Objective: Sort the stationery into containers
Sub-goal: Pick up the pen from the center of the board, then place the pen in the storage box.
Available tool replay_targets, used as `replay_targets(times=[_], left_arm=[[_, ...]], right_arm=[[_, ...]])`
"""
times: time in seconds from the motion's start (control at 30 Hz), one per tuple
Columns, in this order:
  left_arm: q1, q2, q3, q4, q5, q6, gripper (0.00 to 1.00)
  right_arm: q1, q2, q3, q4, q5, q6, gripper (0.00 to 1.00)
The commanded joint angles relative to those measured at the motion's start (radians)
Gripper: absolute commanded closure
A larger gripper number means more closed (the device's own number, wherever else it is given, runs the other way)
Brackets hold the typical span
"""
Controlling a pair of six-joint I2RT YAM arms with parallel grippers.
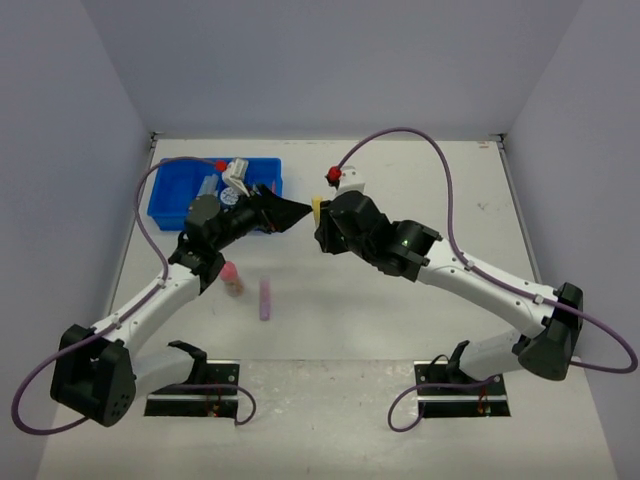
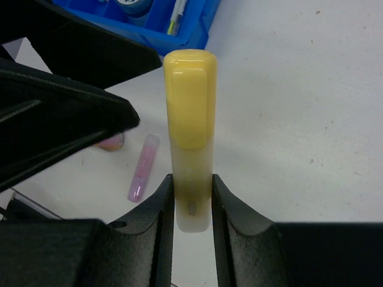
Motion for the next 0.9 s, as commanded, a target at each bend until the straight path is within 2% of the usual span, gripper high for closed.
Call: replay_targets(times=[0.0, 0.1, 0.17, 0.27, 0.3, 0.37, 0.4, 0.43, 0.5, 0.53, 0.57, 0.6, 0.63, 0.67, 0.7, 0.77, 0.83, 0.87], left_arm=[[-0.056, 0.044, 0.029, 0.144, 0.018, -0.025, 0.19], [-0.089, 0.074, 0.044, 0.147, -0.006, -0.010, 0.23], [-0.098, 0.101, 0.053, 0.149, -0.011, -0.005, 0.31], [-0.112, 0.154, 0.067, 0.171, -0.009, -0.014, 0.48], [-0.116, 0.169, 0.069, 0.181, -0.009, -0.019, 0.57], [-0.120, 0.202, 0.078, 0.211, 0.007, -0.029, 0.91], [-0.121, 0.216, 0.089, 0.217, 0.016, -0.032, 0.98], [-0.121, 0.225, 0.108, 0.210, 0.015, -0.013, 1.00], [-0.112, 0.234, 0.167, 0.159, -0.009, 0.066, 1.00], [-0.099, 0.244, 0.241, -0.024, -0.138, 0.161, 1.00], [-0.085, 0.258, 0.322, -0.189, -0.257, 0.261, 1.00], [-0.072, 0.284, 0.410, -0.237, -0.323, 0.360, 1.00], [-0.053, 0.326, 0.526, -0.380, -0.552, 0.483, 1.00], [-0.026, 0.353, 0.582, -0.447, -0.727, 0.543, 1.00], [-0.019, 0.385, 0.638, -0.450, -0.742, 0.599, 1.00], [0.092, 0.471, 0.781, -0.492, -0.941, 0.769, 1.00], [0.155, 0.541, 0.819, -0.449, -0.992, 0.839, 1.00], [0.170, 0.572, 0.835, -0.420, -1.008, 0.924, 1.00]], right_arm=[[0.004, 0.017, 0.037, 0.006, 0.021, 0.015, 1.00], [0.007, 0.016, 0.048, 0.003, 0.015, 0.011, 1.00], [0.009, 0.009, 0.042, 0.012, 0.010, 0.009, 1.00], [0.015, -0.008, 0.022, 0.050, -0.001, 0.003, 1.00], [0.015, -0.014, 0.013, 0.063, -0.005, 0.002, 1.00], [0.015, -0.029, -0.015, 0.095, -0.020, -0.005, 1.00], [0.014, -0.036, -0.020, 0.103, -0.023, -0.005, 1.00], [0.010, -0.039, -0.026, 0.104, -0.016, -0.006, 0.84], [-0.004, -0.042, -0.039, 0.096, 0.014, -0.003, 0.42], [-0.027, -0.047, -0.048, 0.071, 0.047, 0.007, 0.19], [-0.047, -0.052, -0.059, 0.048, 0.082, 0.020, 0.01], [-0.058, -0.057, -0.075, 0.038, 0.112, 0.036, 0.01], [-0.095, -0.068, -0.106, 0.009, 0.126, 0.052, 0.01], [-0.127, -0.086, -0.139, 0.002, 0.129, 0.055, 0.01], [-0.132, -0.088, -0.144, 0.003, 0.127, 0.057, 0.01], [-0.195, -0.129, -0.221, 0.013, 0.104, 0.062, 0.01], [-0.216, -0.139, -0.244, 0.029, 0.094, 0.051, 0.01], [-0.219, -0.141, -0.252, 0.030, 0.087, 0.047, 0.01]])
